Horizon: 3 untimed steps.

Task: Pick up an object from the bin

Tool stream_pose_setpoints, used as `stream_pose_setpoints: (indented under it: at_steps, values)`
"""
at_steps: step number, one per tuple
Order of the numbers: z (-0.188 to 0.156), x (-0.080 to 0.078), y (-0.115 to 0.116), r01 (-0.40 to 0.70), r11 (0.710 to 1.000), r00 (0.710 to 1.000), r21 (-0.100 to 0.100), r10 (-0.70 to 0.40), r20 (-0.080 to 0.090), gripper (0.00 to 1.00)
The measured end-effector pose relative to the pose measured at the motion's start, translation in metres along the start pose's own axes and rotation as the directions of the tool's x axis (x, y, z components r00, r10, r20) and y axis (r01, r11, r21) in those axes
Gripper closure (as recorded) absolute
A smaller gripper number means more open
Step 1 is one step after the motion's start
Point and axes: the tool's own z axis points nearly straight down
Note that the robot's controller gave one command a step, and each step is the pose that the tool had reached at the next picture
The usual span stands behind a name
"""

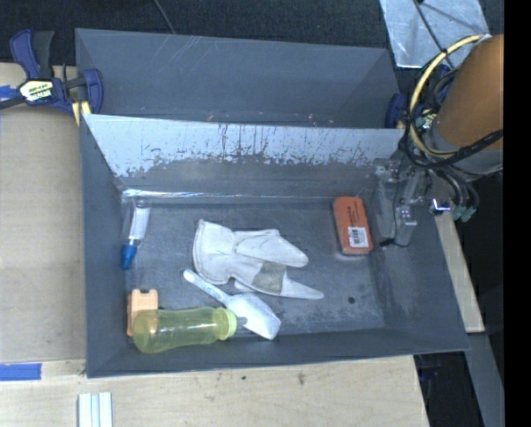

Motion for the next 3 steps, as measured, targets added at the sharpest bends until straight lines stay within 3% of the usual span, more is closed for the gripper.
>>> stream_pose_setpoints:
  at_steps: [1,2,3]
  values:
    - [-0.005,-0.002,0.001,0.003,1.000,1.000,0.001,-0.003,0.008,0.00]
    - [0.046,-0.009,0.009,0.005,1.000,1.000,0.003,-0.005,0.015,0.00]
    - [0.083,-0.007,0.016,-0.162,0.987,0.987,0.000,0.162,0.006,0.00]
